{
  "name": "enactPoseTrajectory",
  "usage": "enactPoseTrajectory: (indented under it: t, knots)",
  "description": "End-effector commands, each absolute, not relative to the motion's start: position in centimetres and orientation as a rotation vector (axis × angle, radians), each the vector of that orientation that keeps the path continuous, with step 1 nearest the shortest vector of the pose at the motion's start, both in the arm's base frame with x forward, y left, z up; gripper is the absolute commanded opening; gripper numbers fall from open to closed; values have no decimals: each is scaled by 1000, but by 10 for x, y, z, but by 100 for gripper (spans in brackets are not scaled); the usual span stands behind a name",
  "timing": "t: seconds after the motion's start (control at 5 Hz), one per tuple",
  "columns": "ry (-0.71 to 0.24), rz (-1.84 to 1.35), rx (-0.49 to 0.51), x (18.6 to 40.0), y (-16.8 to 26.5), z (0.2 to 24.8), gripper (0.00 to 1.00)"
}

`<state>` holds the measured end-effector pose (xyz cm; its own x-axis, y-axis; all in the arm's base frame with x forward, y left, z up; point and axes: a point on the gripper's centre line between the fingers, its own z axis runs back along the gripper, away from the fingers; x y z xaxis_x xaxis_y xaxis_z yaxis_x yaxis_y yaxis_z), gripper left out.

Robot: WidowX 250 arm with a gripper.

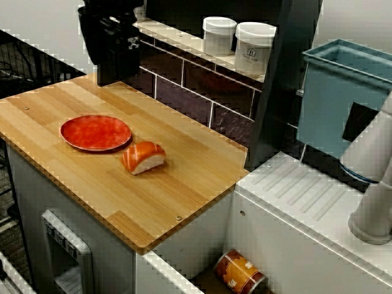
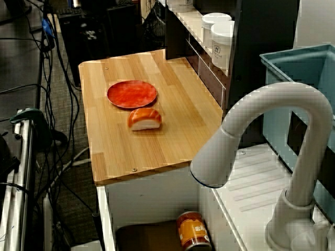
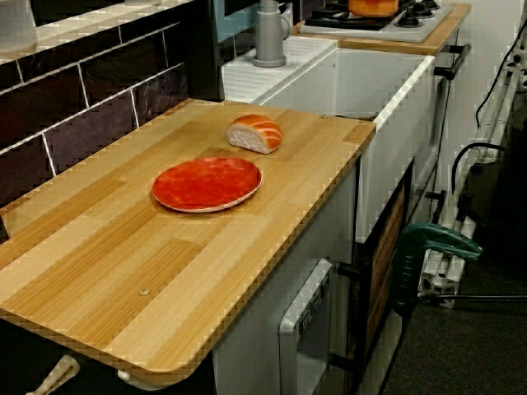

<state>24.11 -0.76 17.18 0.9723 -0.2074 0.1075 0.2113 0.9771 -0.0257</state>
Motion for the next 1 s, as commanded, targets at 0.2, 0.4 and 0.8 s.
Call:
enactPoseTrajectory:
  t: [0.2,0.4,0.8]
  knots:
    - [-179,-166,6,262,-4,178,100]
    - [-179,-166,6,262,-4,178,100]
    - [-289,-91,124,286,-25,136,100]
